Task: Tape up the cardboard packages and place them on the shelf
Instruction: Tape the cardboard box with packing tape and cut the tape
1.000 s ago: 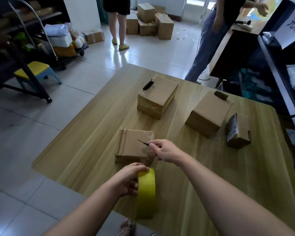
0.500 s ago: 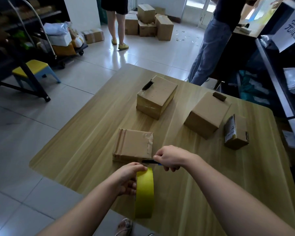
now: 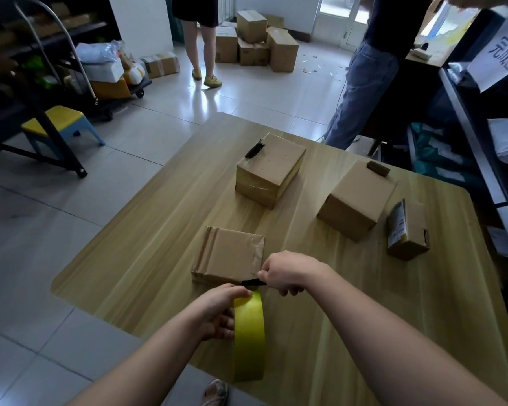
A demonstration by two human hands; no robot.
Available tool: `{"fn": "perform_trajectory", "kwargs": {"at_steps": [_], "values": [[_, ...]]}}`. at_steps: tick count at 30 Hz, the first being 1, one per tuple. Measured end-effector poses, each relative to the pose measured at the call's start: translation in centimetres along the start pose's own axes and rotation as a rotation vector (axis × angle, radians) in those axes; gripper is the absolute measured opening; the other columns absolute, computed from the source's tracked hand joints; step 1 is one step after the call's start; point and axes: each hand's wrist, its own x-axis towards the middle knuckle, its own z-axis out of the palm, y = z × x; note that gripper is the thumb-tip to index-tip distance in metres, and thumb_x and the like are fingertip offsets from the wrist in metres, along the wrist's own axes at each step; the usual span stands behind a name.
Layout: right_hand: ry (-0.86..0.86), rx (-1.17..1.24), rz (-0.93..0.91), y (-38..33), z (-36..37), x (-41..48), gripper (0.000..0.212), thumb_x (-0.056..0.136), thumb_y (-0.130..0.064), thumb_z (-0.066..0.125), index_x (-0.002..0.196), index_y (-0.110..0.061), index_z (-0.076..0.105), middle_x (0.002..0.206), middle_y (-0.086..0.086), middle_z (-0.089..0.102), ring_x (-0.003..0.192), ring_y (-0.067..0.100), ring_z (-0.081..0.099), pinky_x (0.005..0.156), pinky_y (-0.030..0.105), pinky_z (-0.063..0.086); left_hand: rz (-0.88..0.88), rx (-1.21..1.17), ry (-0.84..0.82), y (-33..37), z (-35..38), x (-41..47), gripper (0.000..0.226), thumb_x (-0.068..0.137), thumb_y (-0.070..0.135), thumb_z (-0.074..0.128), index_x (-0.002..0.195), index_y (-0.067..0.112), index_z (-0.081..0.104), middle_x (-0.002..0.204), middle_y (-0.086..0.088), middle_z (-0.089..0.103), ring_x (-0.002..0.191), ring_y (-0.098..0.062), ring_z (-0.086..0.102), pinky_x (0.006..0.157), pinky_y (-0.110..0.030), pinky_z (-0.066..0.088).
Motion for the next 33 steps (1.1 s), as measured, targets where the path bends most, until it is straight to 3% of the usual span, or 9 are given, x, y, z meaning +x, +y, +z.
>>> {"fn": "perform_trajectory", "kwargs": {"at_steps": [5,7,12,16,18,22,26,33], "values": [[0.036,-0.252,0.0,-1.4,-0.7,-0.1,0.017,0.094,-0.018,0.047,0.085,-0.011,0.06,0.072,0.002,0.059,0.064,0.017,0.057,0.06,0.029,0.046,-0.005,0.009,-0.017,0.1,-0.2,0.1,0.032,0.088,0.026,0.064,0.116,0.012,0.054,0.084,-0.014,0.048,0.053,-0.02,0.05,0.05,-0.026,0.045],[0.003,-0.315,0.024,-1.1,0.5,0.0,0.016,0.093,-0.016,0.048,0.088,-0.01,0.062,0.073,0.001,0.059,0.068,0.018,0.059,0.063,0.03,0.047,-0.001,0.033,-0.036,-0.1,-0.4,0.1,0.033,0.088,0.026,0.064,0.116,0.013,0.054,0.084,-0.014,0.047,0.052,-0.019,0.049,0.047,-0.025,0.044],[-0.095,-0.128,0.088,0.9,0.9,0.0,0.035,0.099,-0.037,0.042,0.103,-0.014,0.068,0.071,0.002,0.066,0.053,0.016,0.057,0.056,0.025,0.046,0.001,0.035,-0.055,-0.2,-0.6,0.1,0.03,0.089,0.025,0.063,0.116,0.013,0.056,0.087,-0.013,0.047,0.054,-0.019,0.047,0.046,-0.025,0.041],[-0.161,-0.047,0.087,1.9,-3.0,-1.4,0.043,0.087,-0.052,0.066,0.101,-0.012,0.068,0.07,0.001,0.064,0.057,0.015,0.055,0.053,0.024,0.044,-0.007,0.026,-0.064,-0.2,-0.7,0.2,0.03,0.088,0.025,0.064,0.115,0.015,0.057,0.094,-0.015,0.048,0.056,-0.019,0.049,0.049,-0.027,0.042],[-0.091,-0.018,0.073,2.0,-4.1,-1.5,0.04,0.083,-0.046,0.072,0.102,-0.011,0.068,0.071,0.001,0.062,0.057,0.015,0.054,0.053,0.025,0.046,-0.008,0.026,-0.073,-0.3,-0.7,0.3,0.03,0.088,0.024,0.064,0.116,0.014,0.057,0.095,-0.016,0.047,0.056,-0.02,0.048,0.049,-0.026,0.042],[0.234,0.121,0.029,0.3,-1.9,0.8,0.026,0.081,-0.036,0.072,0.099,-0.02,0.063,0.087,0.001,0.065,0.069,0.016,0.062,0.066,0.031,0.058,-0.021,0.009,-0.066,-0.4,-0.7,0.5,0.031,0.087,0.025,0.066,0.116,0.016,0.058,0.092,-0.015,0.048,0.052,-0.019,0.049,0.046,-0.025,0.042],[0.249,0.207,0.033,-0.8,2.1,2.8,0.039,0.076,-0.041,0.078,0.107,-0.024,0.063,0.101,-0.003,0.063,0.089,0.016,0.061,0.079,0.033,0.055,-0.03,-0.007,-0.083,-0.4,-0.8,0.2,0.03,0.087,0.024,0.066,0.116,0.017,0.058,0.083,-0.012,0.049,0.051,-0.018,0.049,0.046,-0.025,0.041],[0.257,0.183,-0.024,-0.4,2.4,3.2,0.032,0.078,-0.043,0.078,0.099,-0.026,0.06,0.101,-0.004,0.062,0.09,0.016,0.059,0.081,0.034,0.054,-0.025,0.0,-0.106,-0.6,-1.0,0.2,0.033,0.086,0.026,0.068,0.117,0.02,0.058,0.086,-0.013,0.052,0.056,-0.018,0.052,0.048,-0.027,0.043]]}}
